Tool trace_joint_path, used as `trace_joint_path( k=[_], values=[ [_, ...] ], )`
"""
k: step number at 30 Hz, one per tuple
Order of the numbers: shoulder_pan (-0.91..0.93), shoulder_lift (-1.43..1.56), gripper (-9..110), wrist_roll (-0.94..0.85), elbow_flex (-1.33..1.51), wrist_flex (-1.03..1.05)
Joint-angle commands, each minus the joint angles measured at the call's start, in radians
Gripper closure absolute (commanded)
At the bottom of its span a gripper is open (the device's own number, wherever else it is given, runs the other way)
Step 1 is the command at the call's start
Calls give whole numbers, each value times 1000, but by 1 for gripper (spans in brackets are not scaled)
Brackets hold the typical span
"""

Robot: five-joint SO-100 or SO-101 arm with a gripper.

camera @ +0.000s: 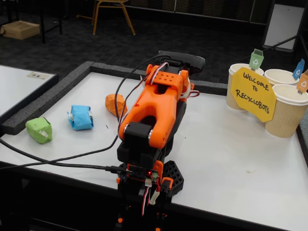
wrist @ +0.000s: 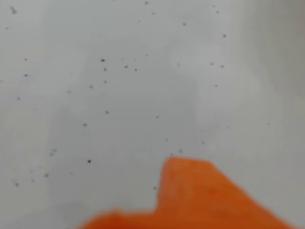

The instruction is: Sort rubbish by color.

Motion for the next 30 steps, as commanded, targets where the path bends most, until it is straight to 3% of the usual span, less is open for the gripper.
trace_joint_path(
  k=[1,14,18,30],
  values=[
    [-25,0,101,-5,-21,-8],
    [-46,0,101,-6,-21,-6],
    [-51,0,95,-6,-21,-14],
    [-261,0,92,-9,-18,-28]
  ],
)
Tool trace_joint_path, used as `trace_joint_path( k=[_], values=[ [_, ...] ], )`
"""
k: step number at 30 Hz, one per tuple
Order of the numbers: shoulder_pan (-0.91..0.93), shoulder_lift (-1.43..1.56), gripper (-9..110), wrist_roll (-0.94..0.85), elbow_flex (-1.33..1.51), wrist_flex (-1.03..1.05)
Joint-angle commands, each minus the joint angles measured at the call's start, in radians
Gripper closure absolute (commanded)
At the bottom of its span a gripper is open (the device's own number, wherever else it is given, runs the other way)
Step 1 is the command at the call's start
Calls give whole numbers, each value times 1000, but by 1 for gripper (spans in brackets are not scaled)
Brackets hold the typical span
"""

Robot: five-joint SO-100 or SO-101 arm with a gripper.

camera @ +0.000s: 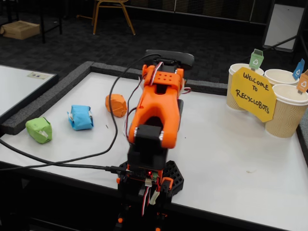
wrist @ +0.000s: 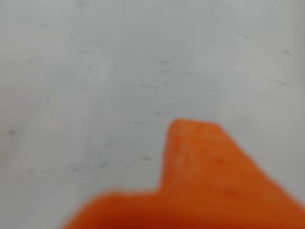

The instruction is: Sort rubbish by color.

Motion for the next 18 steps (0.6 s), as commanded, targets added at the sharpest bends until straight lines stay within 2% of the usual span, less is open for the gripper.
trace_joint_path(
  k=[1,13,18],
  values=[
    [-69,0,92,-9,-18,-18],
    [-38,0,93,-29,-153,41],
    [-60,0,101,-38,-158,44]
  ],
)
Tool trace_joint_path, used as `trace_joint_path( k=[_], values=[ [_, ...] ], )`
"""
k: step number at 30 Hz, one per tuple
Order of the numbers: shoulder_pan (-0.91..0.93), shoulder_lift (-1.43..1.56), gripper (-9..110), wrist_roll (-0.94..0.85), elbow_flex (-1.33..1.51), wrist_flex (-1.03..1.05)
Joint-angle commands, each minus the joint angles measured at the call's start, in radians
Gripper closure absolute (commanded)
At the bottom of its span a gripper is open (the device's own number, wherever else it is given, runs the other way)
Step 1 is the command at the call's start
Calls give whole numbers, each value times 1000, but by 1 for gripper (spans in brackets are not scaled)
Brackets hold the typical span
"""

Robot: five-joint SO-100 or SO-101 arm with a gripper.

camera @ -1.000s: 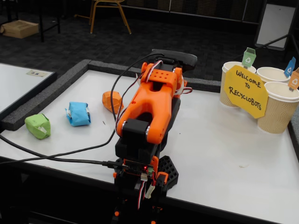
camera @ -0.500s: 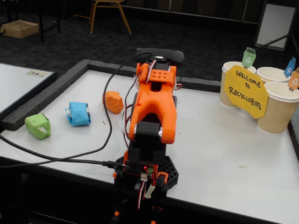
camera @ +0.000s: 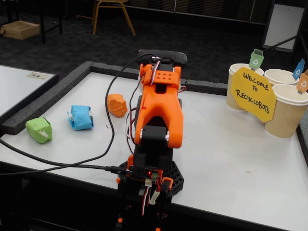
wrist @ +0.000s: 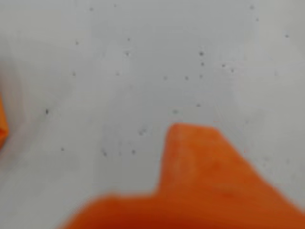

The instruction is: Sort rubbish by color.

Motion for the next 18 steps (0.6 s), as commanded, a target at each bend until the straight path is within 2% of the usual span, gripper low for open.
trace_joint_path(
  k=[1,10,18],
  values=[
    [-14,0,101,-23,-147,0],
    [-80,-2,101,-26,-374,146],
    [-5,-2,101,-147,-489,179]
  ],
)
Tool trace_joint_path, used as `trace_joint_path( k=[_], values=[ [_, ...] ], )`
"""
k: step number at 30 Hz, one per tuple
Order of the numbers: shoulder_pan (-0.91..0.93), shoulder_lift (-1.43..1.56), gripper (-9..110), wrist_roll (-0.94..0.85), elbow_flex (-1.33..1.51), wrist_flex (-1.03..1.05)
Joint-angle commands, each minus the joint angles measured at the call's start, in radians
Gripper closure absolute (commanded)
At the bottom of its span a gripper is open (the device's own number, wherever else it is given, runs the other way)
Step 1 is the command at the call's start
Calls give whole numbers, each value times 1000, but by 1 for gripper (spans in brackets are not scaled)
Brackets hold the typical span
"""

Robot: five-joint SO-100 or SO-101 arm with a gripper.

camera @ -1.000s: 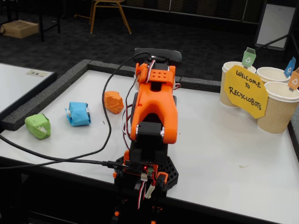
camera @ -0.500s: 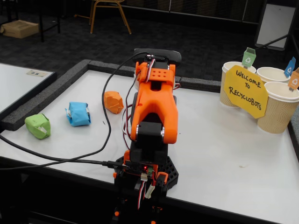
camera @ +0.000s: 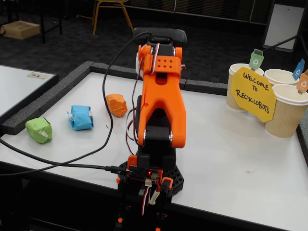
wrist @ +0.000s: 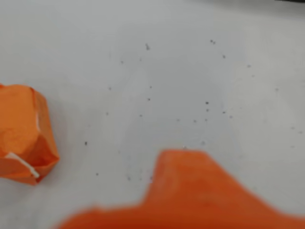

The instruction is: Sort rubbish by color.

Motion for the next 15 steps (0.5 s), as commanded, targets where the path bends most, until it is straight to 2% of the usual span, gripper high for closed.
trace_joint_path(
  k=[1,5,12,15],
  values=[
    [61,-2,101,-64,-193,-3],
    [137,-3,101,-95,-258,-6],
    [158,-5,101,-112,-327,57],
    [189,-110,101,-112,-357,52]
  ],
)
